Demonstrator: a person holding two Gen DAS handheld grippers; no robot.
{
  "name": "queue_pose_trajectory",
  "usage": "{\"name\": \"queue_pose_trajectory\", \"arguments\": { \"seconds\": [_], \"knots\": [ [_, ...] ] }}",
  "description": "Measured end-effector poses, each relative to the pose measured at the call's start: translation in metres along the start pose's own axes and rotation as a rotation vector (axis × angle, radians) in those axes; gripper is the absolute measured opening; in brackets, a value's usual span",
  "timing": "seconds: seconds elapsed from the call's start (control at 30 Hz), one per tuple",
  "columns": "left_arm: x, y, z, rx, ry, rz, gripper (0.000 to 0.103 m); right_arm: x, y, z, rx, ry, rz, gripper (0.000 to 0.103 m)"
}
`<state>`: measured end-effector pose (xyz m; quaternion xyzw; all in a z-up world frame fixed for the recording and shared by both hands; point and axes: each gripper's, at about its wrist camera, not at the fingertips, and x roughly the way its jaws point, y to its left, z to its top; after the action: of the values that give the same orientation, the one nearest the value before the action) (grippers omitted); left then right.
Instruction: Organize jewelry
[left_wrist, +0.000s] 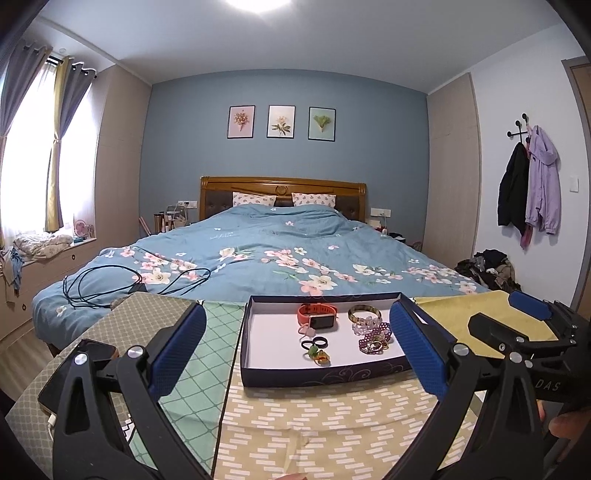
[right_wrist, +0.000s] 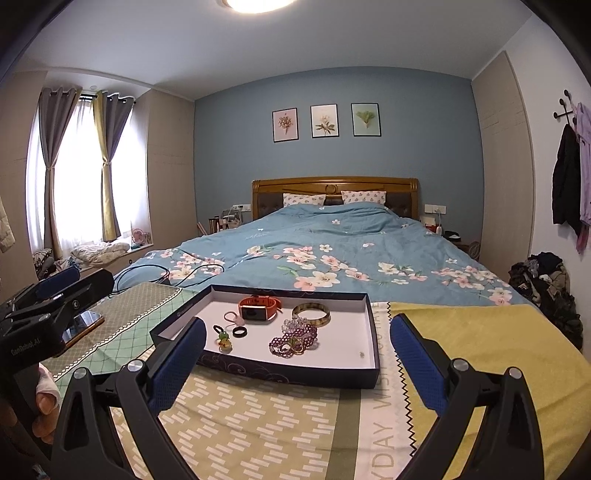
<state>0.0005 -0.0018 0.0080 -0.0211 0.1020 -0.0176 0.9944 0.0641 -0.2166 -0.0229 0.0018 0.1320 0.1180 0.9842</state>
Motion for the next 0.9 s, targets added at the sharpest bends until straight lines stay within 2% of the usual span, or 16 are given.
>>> {"name": "queue_pose_trajectory", "arguments": {
  "seconds": [0.9],
  "knots": [
    [-0.0051, 0.0011, 0.0, -0.008, -0.008, 0.004, 0.098, -0.0061, -0.0052, 0.0039, 0.019, -0.025, -0.027, 0.096]
  ]
}}
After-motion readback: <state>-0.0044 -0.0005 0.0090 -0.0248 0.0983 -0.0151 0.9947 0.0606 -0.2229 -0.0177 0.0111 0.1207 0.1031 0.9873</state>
